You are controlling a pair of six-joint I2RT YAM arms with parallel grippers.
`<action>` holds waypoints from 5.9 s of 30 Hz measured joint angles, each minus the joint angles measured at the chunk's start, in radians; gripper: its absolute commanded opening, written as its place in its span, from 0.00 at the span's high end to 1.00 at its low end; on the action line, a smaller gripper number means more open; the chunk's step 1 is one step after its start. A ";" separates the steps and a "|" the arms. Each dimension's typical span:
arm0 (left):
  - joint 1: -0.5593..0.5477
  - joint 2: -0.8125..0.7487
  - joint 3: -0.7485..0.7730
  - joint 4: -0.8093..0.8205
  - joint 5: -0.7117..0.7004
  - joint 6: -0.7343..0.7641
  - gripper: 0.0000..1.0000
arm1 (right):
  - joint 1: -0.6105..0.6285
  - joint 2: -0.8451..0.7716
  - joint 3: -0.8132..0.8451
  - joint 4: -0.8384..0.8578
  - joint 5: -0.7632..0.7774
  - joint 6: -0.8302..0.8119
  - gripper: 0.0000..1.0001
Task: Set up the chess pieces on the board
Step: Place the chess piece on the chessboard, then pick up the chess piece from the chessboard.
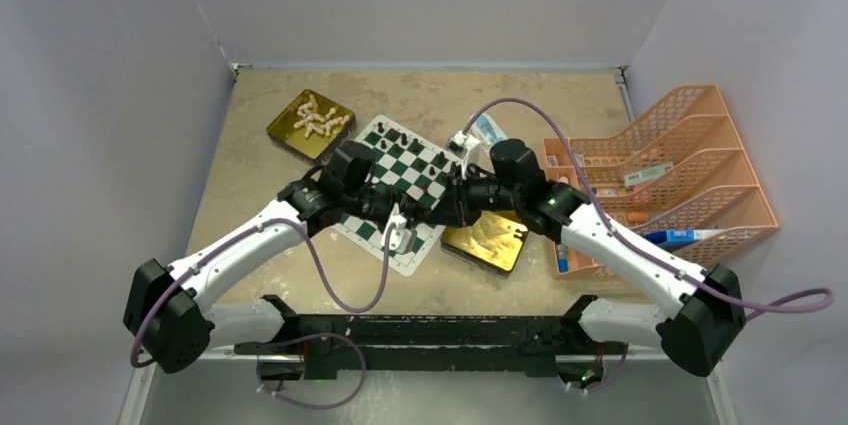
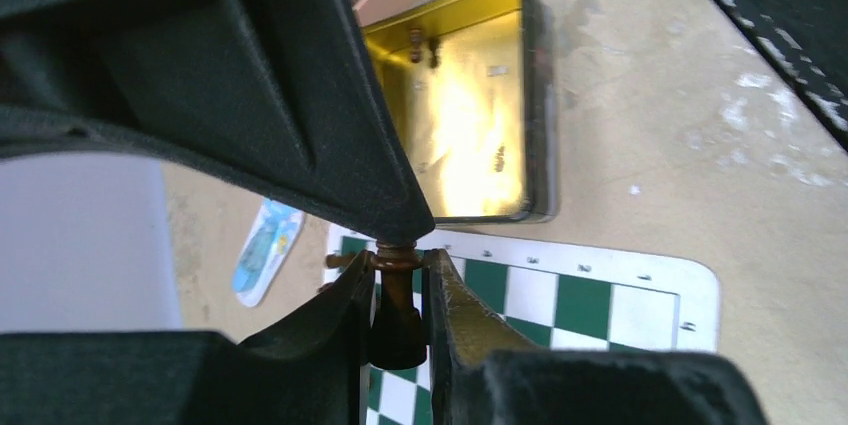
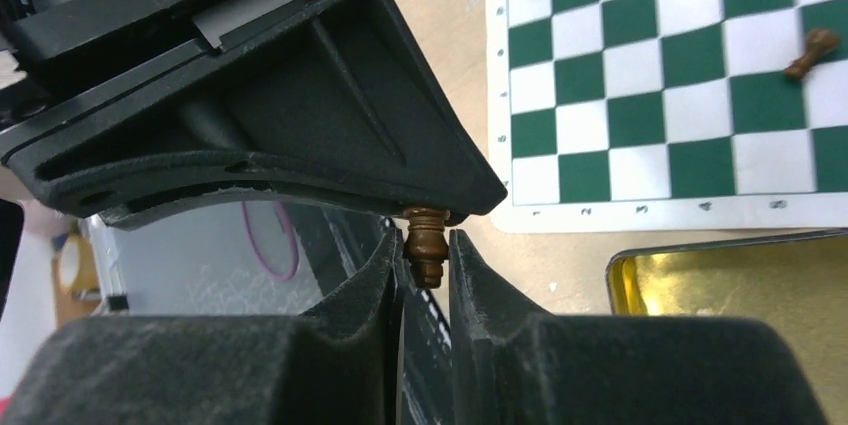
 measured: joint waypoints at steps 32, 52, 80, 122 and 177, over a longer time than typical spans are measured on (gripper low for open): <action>0.002 -0.085 -0.143 0.724 -0.163 -1.069 1.00 | 0.000 -0.224 -0.166 0.462 0.296 0.117 0.76; 0.001 -0.109 -0.143 0.654 -0.320 -1.106 0.32 | 0.000 -0.168 -0.028 0.318 0.483 0.084 0.95; 0.001 -0.514 -0.212 0.275 -0.620 -0.971 0.25 | -0.001 0.801 0.774 -0.089 0.863 -0.269 0.93; 0.001 -0.661 -0.272 0.294 -0.727 -0.919 0.20 | -0.091 0.971 0.817 -0.050 0.815 -0.295 0.88; 0.001 -0.566 -0.262 0.206 -0.712 -0.997 0.17 | -0.053 0.780 0.646 -0.002 0.819 -0.138 0.62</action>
